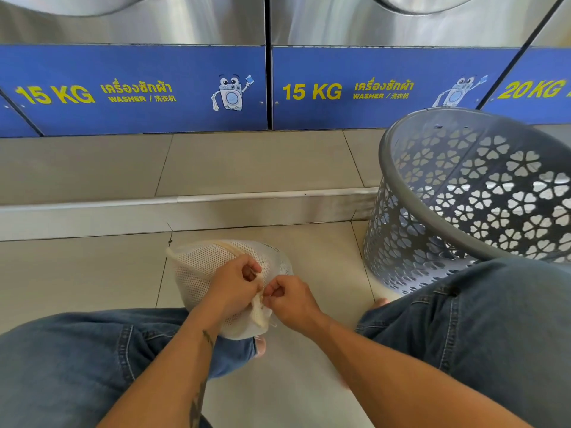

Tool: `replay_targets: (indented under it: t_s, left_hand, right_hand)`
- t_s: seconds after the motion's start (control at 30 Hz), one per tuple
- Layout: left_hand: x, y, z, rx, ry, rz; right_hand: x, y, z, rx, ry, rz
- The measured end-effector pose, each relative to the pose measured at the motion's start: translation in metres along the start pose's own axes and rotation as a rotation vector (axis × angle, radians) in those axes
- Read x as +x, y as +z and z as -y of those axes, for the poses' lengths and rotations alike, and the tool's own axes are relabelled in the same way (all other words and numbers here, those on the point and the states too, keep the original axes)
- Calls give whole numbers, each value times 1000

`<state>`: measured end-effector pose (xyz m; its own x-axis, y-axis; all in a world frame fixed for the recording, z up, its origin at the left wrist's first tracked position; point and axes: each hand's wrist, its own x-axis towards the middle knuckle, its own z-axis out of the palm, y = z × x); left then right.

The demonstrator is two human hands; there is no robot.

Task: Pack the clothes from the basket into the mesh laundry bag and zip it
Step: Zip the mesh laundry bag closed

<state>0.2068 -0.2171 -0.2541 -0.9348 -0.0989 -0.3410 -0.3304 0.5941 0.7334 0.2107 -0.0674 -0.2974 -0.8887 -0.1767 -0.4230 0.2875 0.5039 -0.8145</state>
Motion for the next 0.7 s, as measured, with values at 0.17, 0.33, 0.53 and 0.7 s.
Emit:
replay_targets:
  t_s: [0.17, 0.33, 0.53, 0.7]
  left_hand:
    - [2, -2, 2, -51, 3, -5]
    - [3, -3, 7, -98, -14, -36]
    - [4, -5, 11, -195, -72, -68]
    - [7, -6, 10, -280, -134, -77]
  right_hand:
    - [-3, -3, 3, -24, -98, 8]
    - [-7, -1, 4, -65, -115, 106]
    - [-12, -4, 14, -170, -207, 141]
    - [-14, -6, 20, -295, -314, 127]
